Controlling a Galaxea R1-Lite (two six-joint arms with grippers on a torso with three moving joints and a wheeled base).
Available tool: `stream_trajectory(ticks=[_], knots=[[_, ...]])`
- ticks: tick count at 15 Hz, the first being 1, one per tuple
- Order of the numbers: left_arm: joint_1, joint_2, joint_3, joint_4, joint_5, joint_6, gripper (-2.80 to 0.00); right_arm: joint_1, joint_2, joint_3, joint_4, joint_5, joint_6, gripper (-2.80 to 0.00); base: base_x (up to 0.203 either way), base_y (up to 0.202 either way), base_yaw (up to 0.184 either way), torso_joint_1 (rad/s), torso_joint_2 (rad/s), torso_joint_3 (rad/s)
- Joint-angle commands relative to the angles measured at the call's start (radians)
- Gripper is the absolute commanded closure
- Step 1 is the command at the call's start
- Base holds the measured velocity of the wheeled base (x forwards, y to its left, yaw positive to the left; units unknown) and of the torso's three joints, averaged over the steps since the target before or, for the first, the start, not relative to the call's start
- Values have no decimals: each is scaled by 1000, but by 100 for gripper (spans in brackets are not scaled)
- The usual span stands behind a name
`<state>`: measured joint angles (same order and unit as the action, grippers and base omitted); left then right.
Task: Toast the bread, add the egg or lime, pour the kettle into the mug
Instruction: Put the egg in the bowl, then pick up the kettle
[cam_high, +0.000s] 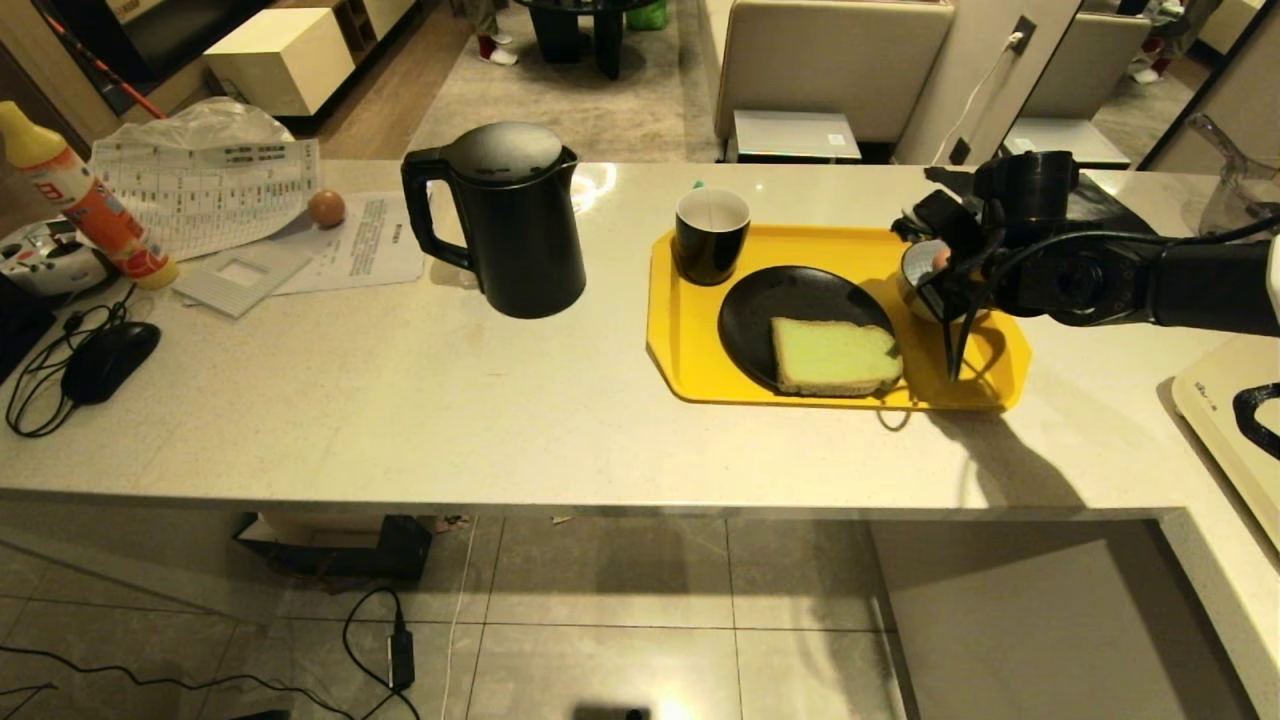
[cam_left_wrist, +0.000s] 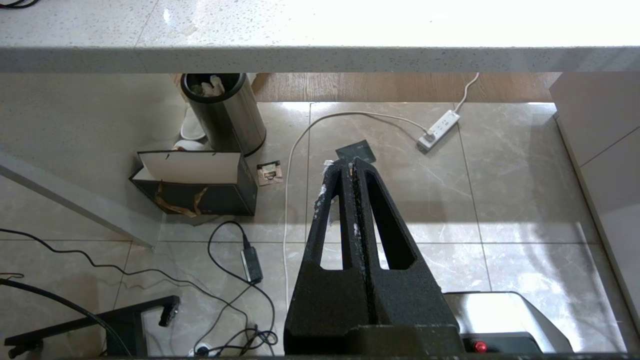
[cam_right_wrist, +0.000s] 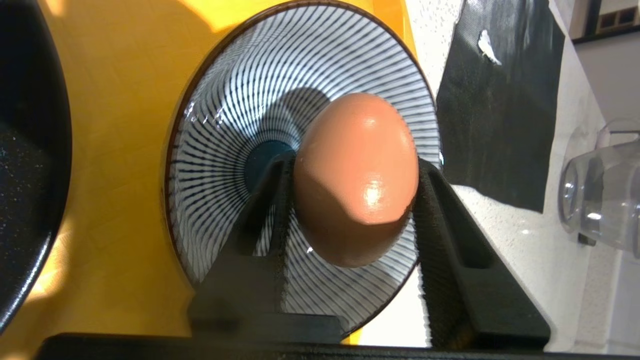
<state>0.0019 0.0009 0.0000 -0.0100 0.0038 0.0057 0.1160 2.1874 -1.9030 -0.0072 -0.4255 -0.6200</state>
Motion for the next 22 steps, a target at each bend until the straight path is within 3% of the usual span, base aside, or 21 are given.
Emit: stream_trajectory(ticks=[1, 10, 15, 20, 21, 22], knots=[[0, 1, 0, -1, 1, 0, 0, 1, -4, -1, -2, -2, -1, -280, 0, 0, 0, 0, 0, 0], [0, 1, 0, -1, 1, 0, 0, 1, -29, -19, -4, 0, 20, -280, 0, 0, 0, 0, 0, 0], [1, 1, 0, -1, 1, 0, 0, 1, -52, -21, -73, 5, 31, -280, 0, 0, 0, 0, 0, 0], [1, 1, 0, -1, 1, 0, 0, 2, -113, -15, -73, 8, 111, -280, 0, 0, 0, 0, 0, 0], [1, 1, 0, -1, 1, 0, 0, 2, -131, -12, -73, 8, 148, 0, 0, 0, 0, 0, 0, 0], [1, 1, 0, -1, 1, 0, 0, 2, -154, -6, -73, 10, 166, 0, 0, 0, 0, 0, 0, 0]])
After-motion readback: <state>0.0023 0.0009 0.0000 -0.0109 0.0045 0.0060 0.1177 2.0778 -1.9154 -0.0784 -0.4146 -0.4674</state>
